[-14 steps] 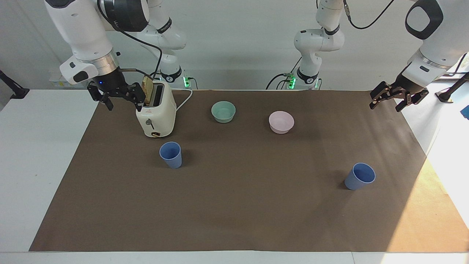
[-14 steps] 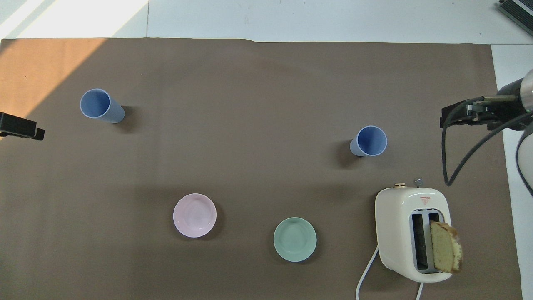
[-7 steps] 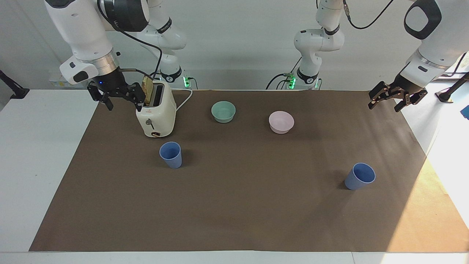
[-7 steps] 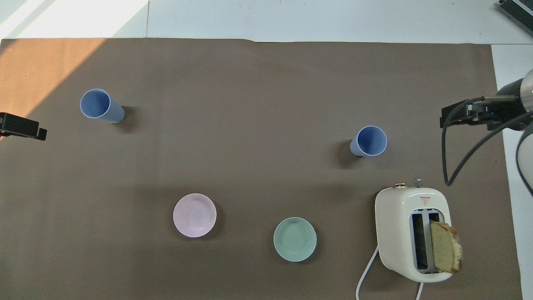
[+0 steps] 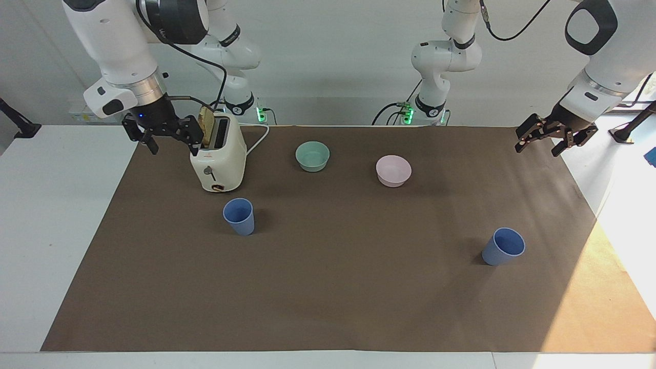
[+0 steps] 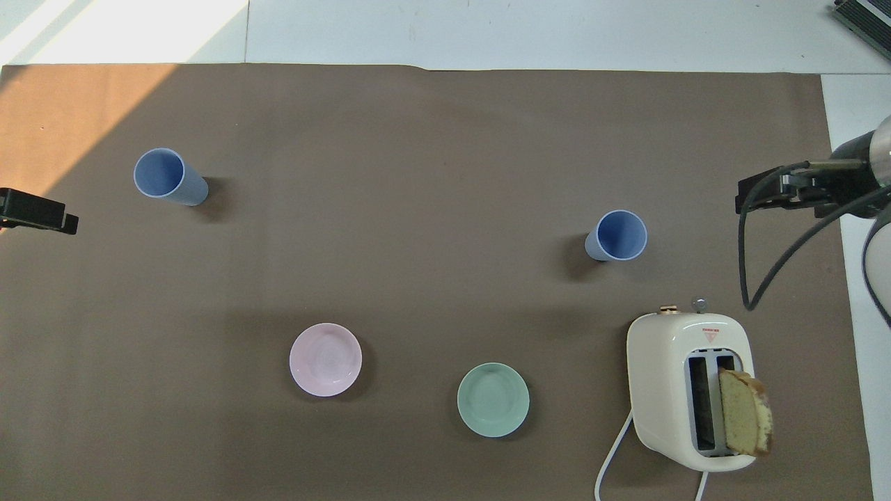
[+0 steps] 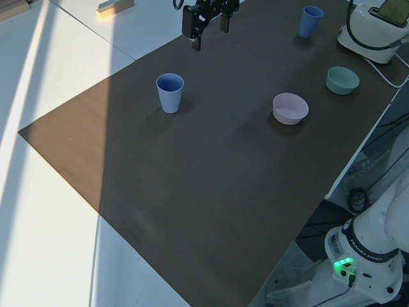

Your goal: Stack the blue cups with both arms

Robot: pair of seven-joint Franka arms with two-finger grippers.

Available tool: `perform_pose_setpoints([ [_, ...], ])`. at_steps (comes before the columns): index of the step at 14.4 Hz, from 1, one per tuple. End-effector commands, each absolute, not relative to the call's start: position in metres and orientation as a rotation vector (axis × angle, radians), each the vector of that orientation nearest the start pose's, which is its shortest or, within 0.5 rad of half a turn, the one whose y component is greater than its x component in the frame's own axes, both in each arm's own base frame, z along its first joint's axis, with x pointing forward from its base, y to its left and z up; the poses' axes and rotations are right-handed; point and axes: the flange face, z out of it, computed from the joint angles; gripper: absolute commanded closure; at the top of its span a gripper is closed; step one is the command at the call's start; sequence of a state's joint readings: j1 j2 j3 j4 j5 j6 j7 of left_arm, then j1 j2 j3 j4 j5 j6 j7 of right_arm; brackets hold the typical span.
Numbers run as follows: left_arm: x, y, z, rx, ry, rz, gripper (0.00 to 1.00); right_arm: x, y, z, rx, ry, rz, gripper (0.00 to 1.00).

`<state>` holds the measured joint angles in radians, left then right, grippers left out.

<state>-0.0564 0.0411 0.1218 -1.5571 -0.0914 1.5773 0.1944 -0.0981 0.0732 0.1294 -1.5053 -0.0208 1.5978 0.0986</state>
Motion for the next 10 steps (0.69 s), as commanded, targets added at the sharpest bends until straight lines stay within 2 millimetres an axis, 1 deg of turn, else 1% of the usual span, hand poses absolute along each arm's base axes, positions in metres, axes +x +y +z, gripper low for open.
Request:
perform_pose_setpoints([
  [1,0.5583,0.0267,0.6099,-3.204,0.185,0.021,0.0,0.5752,0.0116,0.6183,-3.131,0.13,-0.031,0.0],
  [7,0.5569,0.0267,0.6076,-3.198,0.177,0.028,0.0,0.5752,0.0116,0.6183,-3.131,0.13,-0.031,0.0],
  [10,0.555,0.0269,0.6066,-3.199,0.176,0.026,0.0,0.5755,0.0055,0.6184,-3.13,0.149,-0.034,0.0],
])
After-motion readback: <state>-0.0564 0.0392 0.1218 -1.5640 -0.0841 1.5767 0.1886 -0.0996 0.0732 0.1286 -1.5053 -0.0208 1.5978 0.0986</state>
